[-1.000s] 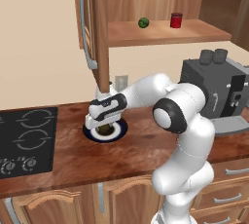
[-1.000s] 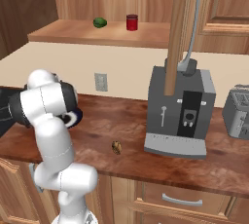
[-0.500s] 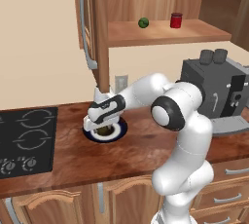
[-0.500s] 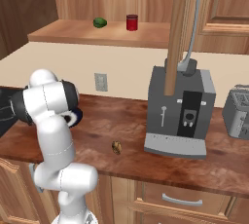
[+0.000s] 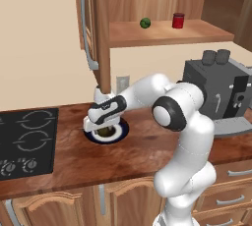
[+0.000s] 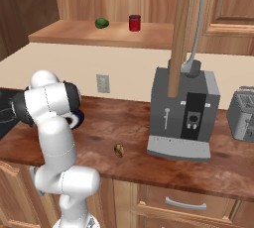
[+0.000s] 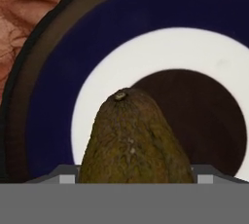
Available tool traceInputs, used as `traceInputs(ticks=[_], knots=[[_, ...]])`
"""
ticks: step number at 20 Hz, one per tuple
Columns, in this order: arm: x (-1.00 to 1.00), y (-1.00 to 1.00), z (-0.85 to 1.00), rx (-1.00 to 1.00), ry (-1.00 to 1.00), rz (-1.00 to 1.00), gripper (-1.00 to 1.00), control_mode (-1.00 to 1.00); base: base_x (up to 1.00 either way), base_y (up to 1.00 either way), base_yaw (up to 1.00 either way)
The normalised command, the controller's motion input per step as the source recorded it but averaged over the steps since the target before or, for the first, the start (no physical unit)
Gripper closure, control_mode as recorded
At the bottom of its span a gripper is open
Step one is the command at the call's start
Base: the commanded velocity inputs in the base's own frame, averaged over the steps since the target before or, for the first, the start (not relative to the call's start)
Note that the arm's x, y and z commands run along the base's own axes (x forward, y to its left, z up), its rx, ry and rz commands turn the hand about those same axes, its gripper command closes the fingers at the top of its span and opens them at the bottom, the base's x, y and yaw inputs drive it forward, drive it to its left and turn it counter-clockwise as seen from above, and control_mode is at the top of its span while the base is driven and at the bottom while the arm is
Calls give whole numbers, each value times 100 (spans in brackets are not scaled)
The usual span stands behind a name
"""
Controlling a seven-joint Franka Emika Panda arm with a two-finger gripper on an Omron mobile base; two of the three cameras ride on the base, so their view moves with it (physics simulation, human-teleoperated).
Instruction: Pick the avocado and bread from the counter and place them on the plate. Then pick the jam from the cabinet and place it next to the plate. Lastly close the cabinet door.
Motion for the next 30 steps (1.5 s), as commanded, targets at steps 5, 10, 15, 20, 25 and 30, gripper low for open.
traceInputs(ticks=[5,10,15,20,25,30], knots=[[0,0,0,0,-3,0,-100,-100,0,0,0],[-5,0,13,0,-7,0,-100,-100,0,0,0],[-18,-1,28,0,-6,-2,-100,-100,0,0,0],[-26,-11,27,0,-6,-3,-100,-100,0,0,0],[-35,-28,40,0,-8,-1,-100,-100,0,0,0],[-55,-36,38,0,-10,-8,-100,-100,0,0,0]])
